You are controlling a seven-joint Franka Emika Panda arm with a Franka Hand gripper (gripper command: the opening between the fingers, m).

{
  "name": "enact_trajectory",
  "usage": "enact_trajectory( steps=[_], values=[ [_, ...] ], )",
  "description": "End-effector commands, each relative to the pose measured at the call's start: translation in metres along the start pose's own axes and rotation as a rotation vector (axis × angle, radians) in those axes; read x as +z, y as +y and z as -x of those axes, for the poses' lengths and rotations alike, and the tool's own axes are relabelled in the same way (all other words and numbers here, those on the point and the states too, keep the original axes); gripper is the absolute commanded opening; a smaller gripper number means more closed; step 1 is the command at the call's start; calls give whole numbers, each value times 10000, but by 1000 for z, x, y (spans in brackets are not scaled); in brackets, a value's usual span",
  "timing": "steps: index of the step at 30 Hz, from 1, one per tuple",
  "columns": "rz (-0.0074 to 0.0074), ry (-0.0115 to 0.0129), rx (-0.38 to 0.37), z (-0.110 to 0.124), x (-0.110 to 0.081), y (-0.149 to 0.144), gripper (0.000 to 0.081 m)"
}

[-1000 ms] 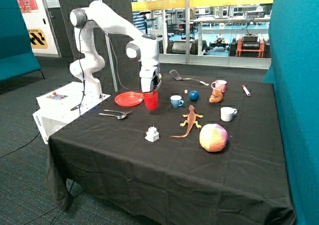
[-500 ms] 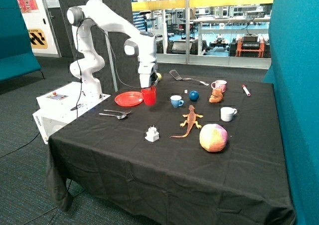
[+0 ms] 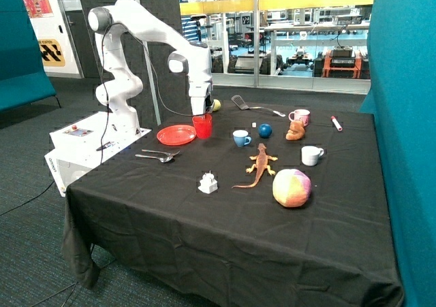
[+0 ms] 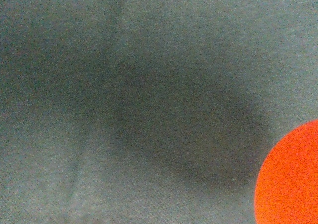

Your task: Set the table

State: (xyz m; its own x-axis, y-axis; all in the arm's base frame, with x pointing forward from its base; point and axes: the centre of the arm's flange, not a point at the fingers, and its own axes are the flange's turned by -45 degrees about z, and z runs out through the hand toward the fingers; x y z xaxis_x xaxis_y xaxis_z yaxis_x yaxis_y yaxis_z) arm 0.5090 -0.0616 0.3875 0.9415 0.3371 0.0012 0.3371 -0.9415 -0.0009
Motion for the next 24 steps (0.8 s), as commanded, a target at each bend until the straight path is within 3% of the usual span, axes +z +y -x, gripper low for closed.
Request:
enact_trajectory(
  steps=[1, 13, 24],
  values=[
    [9, -12, -254, 5, 3, -27, 0],
    [9, -12, -690, 18, 20, -66, 0],
    [9, -12, -614, 11, 18, -50, 0]
  ],
)
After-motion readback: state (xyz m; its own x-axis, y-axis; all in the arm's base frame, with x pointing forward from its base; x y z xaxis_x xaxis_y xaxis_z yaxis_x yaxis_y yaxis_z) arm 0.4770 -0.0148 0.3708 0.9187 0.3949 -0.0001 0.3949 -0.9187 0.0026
